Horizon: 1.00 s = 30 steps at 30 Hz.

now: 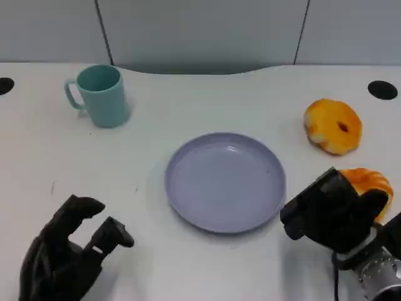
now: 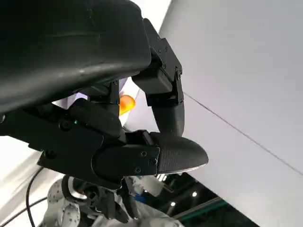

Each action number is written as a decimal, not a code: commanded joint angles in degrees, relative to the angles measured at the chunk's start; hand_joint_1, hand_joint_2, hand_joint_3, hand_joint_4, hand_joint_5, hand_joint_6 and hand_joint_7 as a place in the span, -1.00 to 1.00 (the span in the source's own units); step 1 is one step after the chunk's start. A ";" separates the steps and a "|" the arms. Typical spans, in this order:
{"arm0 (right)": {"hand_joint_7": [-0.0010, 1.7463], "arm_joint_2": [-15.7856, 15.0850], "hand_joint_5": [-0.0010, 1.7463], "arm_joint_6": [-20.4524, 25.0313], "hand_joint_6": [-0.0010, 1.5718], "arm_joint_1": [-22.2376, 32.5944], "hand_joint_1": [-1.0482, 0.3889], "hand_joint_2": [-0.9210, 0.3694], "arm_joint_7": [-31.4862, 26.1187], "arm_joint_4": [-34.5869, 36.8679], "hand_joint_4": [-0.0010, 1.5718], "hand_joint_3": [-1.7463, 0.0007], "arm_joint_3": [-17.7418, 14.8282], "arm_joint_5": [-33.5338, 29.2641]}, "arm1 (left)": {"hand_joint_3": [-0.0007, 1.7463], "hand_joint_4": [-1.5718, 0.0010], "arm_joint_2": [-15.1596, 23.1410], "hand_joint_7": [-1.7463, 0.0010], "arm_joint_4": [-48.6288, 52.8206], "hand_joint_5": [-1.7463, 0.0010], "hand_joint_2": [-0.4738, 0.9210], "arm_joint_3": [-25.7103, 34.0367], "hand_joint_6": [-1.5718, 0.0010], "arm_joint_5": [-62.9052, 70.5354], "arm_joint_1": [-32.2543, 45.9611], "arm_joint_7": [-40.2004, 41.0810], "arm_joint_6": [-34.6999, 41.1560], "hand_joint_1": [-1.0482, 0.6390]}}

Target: Grasp the bread from the table and place it into the plate.

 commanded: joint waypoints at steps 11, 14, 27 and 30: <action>-1.00 -1.22 -0.98 -2.83 0.76 -4.07 -0.52 -0.93 1.17 3.95 0.99 1.00 -1.15 -0.03 | -0.63 0.36 1.06 -0.20 4.99 -0.80 1.00 0.52 0.28 4.92 -6.40 -0.71 -5.21 -0.65; -0.99 -1.51 -0.99 -2.49 0.75 -4.03 -0.49 -0.91 0.77 4.43 0.99 1.00 -1.14 -0.44 | -0.61 0.36 0.34 -0.23 5.88 -0.81 1.00 1.04 0.30 4.46 -6.00 -1.10 -5.47 -0.65; -0.99 -1.54 -0.95 -1.82 0.79 -1.90 -0.38 -0.90 -1.91 1.50 1.00 1.00 -0.07 -0.86 | -0.58 0.39 0.02 -0.33 4.89 -0.85 1.00 1.78 0.35 3.25 -3.32 -2.39 -4.27 -0.66; -0.99 -1.03 -0.95 -2.60 0.79 -1.68 -0.38 -0.92 -1.91 1.21 1.00 0.99 -0.35 -0.34 | -0.57 0.39 0.10 -0.33 5.27 -0.86 1.00 2.48 0.35 2.37 -3.03 -2.75 -3.41 -0.67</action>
